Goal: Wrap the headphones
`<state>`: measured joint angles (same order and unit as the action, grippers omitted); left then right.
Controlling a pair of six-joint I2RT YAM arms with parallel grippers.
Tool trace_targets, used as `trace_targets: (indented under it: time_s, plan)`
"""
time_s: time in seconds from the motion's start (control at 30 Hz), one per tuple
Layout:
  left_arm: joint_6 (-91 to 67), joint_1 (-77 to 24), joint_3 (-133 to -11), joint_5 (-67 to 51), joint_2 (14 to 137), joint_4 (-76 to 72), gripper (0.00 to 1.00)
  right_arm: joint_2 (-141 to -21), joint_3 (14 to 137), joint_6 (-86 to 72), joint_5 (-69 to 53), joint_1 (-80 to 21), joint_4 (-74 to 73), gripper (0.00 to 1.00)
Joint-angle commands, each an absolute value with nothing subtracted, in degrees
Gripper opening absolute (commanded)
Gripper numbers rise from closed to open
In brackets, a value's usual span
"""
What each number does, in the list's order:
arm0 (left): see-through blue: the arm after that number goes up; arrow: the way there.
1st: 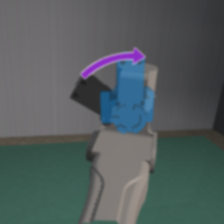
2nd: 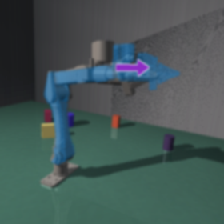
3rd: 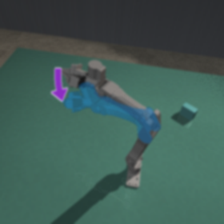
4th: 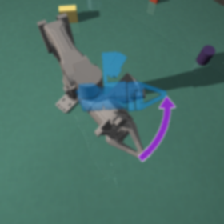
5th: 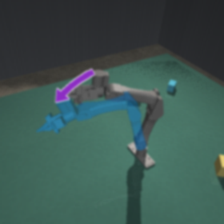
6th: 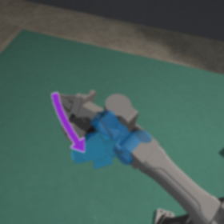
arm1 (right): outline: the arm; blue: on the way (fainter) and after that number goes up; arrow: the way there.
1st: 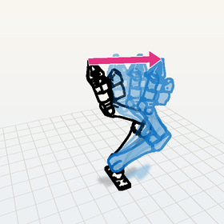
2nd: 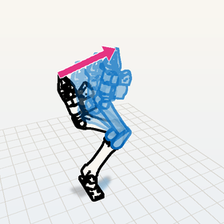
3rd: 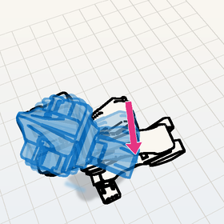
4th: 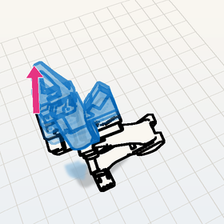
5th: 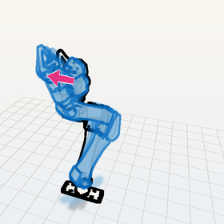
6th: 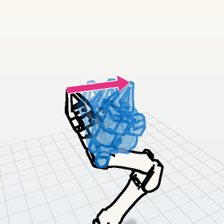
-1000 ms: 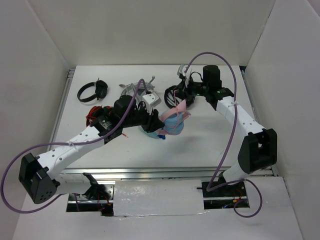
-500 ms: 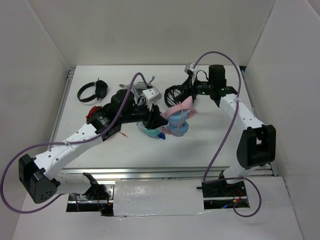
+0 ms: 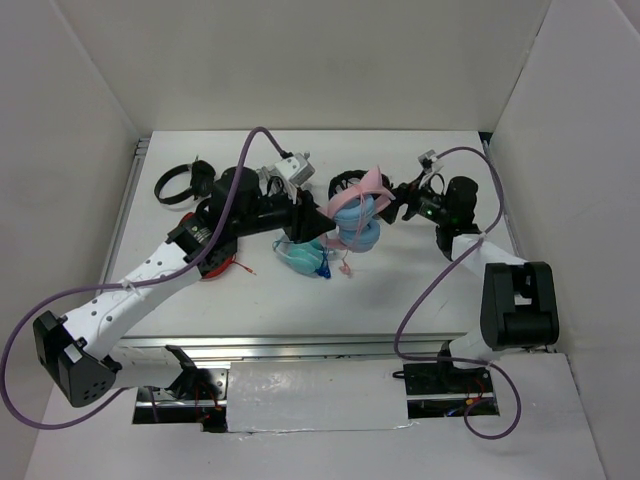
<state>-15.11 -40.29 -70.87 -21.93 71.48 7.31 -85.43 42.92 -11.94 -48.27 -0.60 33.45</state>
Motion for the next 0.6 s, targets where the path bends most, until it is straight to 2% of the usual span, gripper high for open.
trace_targets:
  time_s: [0.0, 0.3, 0.57]
  plan:
    - [-17.7, -39.0, -72.8, -22.1, 69.1, -2.4, 0.00, -82.6, 41.1, -19.7, -48.8, -0.4, 45.2, 1.00]
    - [-17.8, -36.0, -80.5, -24.9, 71.0, -1.0, 0.00, -77.1, 29.9, -15.5, -36.4, -9.2, 41.6, 1.00]
    - [-16.5, -35.3, -85.8, -25.6, 72.1, 2.5, 0.00, -78.7, 28.4, -14.6, -21.2, -20.0, 50.0, 1.00]
